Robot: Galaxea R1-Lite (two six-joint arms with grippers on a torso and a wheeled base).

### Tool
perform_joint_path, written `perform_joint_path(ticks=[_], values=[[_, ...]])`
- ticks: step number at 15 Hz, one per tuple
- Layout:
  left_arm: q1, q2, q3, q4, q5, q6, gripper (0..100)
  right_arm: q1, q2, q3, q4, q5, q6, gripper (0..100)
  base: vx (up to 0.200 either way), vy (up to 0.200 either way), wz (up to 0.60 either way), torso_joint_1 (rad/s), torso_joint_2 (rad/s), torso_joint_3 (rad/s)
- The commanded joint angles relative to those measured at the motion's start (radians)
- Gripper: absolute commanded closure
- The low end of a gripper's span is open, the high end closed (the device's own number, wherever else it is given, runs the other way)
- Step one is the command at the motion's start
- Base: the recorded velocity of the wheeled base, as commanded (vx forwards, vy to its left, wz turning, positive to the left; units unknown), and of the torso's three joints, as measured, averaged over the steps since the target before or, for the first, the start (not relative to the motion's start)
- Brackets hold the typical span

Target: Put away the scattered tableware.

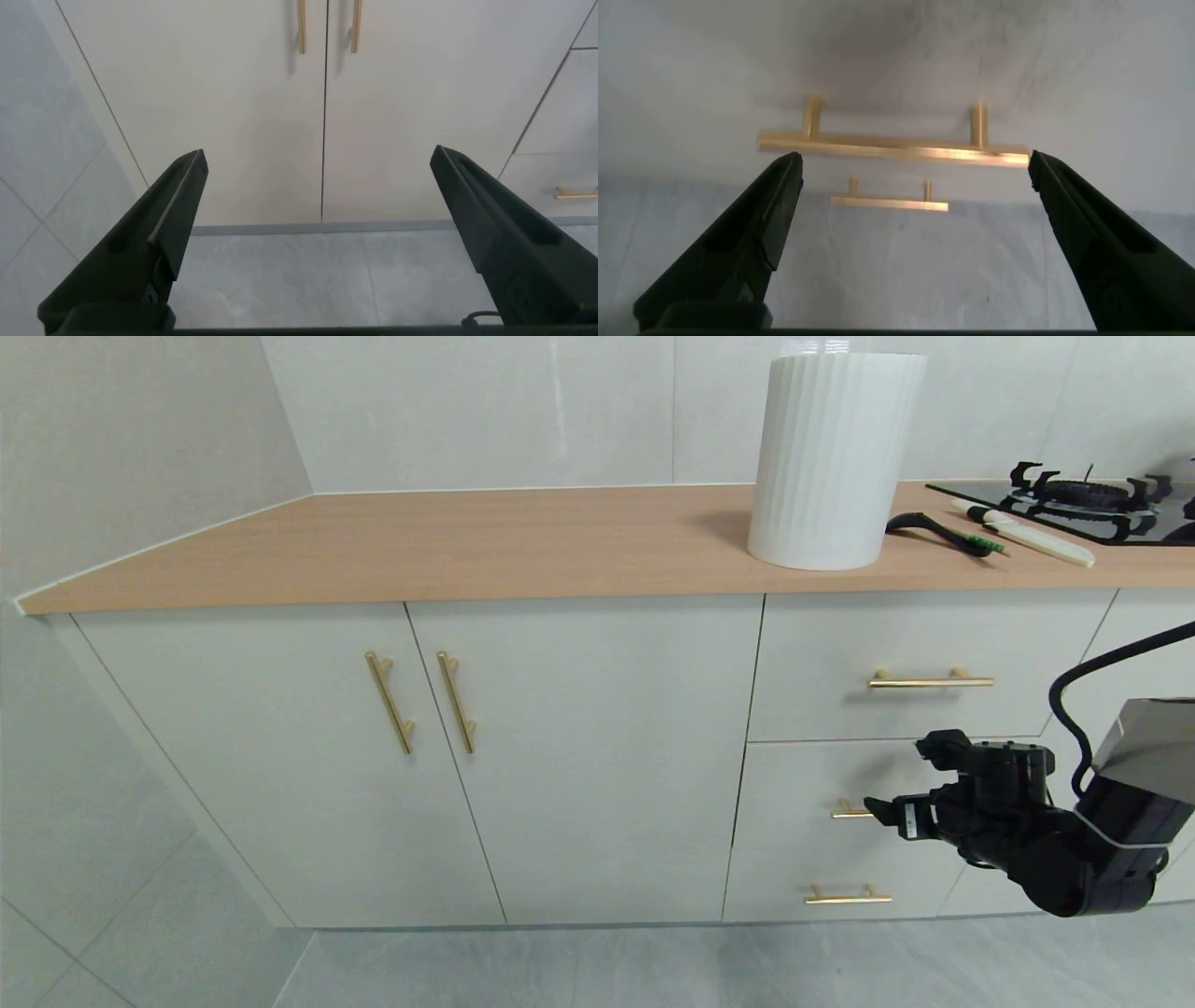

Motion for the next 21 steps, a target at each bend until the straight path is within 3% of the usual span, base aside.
perform_joint_path(ticks=[1, 12, 21], values=[[0.000, 0.001, 0.000, -0.001, 0.000, 0.000, 0, -0.002, 0.064, -0.008, -0.013, -0.001, 0.001, 0, 0.000, 0.000, 0.00, 0.000, 0.00, 0.000], [0.000, 0.001, 0.000, -0.001, 0.000, 0.000, 0, -0.014, 0.154, -0.131, -0.020, -0.027, 0.014, 0, 0.000, 0.000, 0.00, 0.000, 0.00, 0.000], [0.000, 0.001, 0.000, -0.001, 0.000, 0.000, 0, -0.015, 0.151, -0.062, -0.020, -0.027, -0.001, 0, 0.000, 0.000, 0.00, 0.000, 0.00, 0.000]])
